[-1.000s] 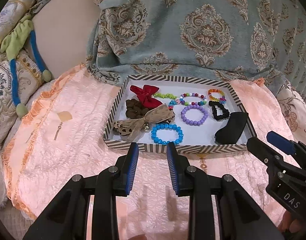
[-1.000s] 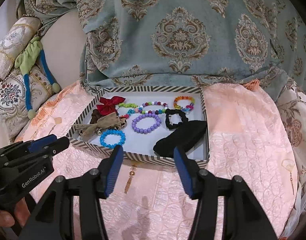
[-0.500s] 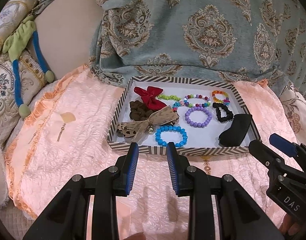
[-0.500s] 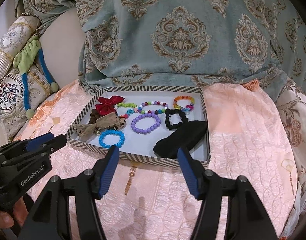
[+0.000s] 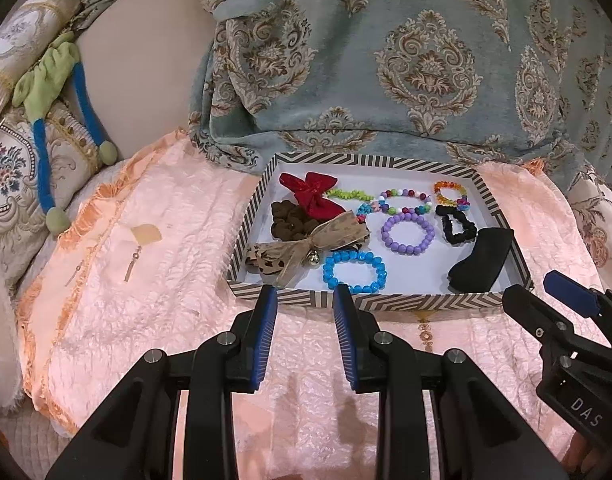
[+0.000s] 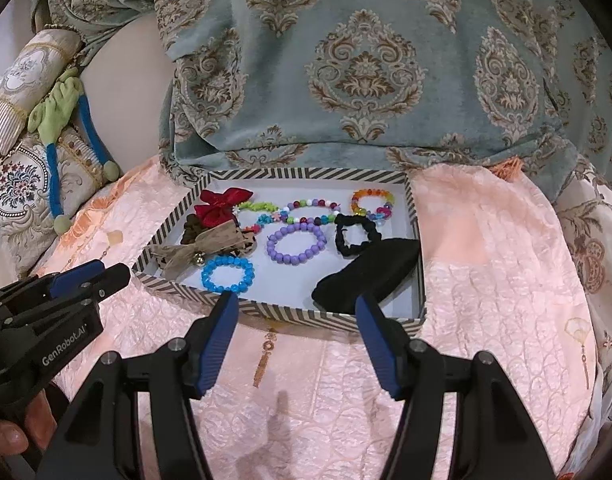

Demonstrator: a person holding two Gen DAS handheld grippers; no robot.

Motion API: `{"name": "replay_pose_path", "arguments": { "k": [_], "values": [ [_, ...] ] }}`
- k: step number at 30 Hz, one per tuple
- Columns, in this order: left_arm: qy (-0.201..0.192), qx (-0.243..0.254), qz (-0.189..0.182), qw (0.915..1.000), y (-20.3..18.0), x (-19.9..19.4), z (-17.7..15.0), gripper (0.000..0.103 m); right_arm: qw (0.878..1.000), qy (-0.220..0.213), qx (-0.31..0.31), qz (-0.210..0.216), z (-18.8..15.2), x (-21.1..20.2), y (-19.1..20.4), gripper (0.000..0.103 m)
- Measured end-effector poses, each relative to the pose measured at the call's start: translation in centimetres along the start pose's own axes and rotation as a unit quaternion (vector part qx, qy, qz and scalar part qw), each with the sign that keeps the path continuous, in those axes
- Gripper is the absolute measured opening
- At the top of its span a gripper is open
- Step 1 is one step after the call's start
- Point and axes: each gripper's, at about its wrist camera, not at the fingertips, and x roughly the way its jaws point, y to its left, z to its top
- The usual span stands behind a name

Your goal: Organize jewelry

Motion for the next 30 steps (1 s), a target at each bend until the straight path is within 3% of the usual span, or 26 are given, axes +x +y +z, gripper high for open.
{"name": "replay_pose_path", "arguments": {
  "k": [30],
  "values": [
    [0.005,0.002,0.004,1.0,0.12,0.33,-0.2,0.013,1.0,0.009,0.001,0.005,-0.2,0.43,0.04,0.064]
  ]
}}
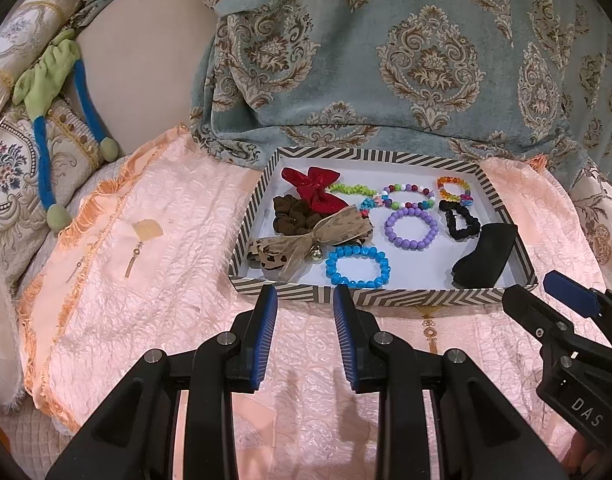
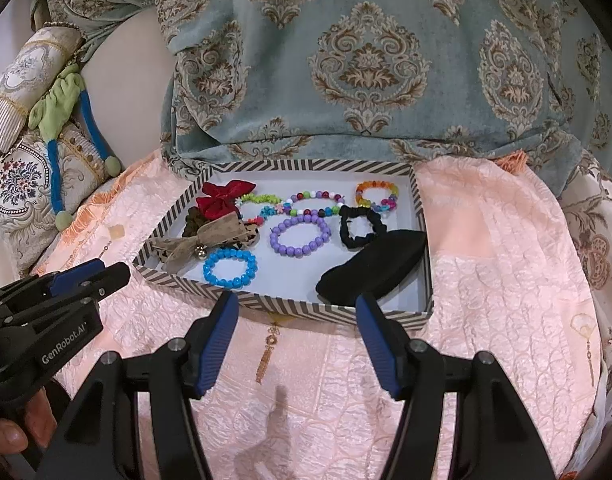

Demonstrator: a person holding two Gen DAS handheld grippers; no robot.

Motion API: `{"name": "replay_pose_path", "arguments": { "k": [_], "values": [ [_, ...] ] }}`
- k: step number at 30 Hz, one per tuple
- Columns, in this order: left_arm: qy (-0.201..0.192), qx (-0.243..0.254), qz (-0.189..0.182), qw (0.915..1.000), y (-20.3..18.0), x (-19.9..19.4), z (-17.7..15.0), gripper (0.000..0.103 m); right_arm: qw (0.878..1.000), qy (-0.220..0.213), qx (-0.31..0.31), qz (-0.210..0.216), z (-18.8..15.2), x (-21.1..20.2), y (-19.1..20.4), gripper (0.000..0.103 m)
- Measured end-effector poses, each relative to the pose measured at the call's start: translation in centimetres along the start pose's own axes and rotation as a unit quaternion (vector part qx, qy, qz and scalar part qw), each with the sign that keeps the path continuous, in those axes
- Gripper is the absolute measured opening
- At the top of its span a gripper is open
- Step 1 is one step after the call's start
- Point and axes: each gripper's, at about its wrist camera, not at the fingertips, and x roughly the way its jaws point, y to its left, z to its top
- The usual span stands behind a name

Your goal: Organize jewelry

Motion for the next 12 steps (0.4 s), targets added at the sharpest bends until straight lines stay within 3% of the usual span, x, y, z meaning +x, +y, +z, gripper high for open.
{"name": "replay_pose_path", "arguments": {
  "k": [12],
  "values": [
    [0.009,-0.009,-0.022,0.9997,0.59,0.62,-0.19,0.013,1.0,0.001,-0.005,0.014,-0.05,0.09,-0.61,0.064]
  ]
}}
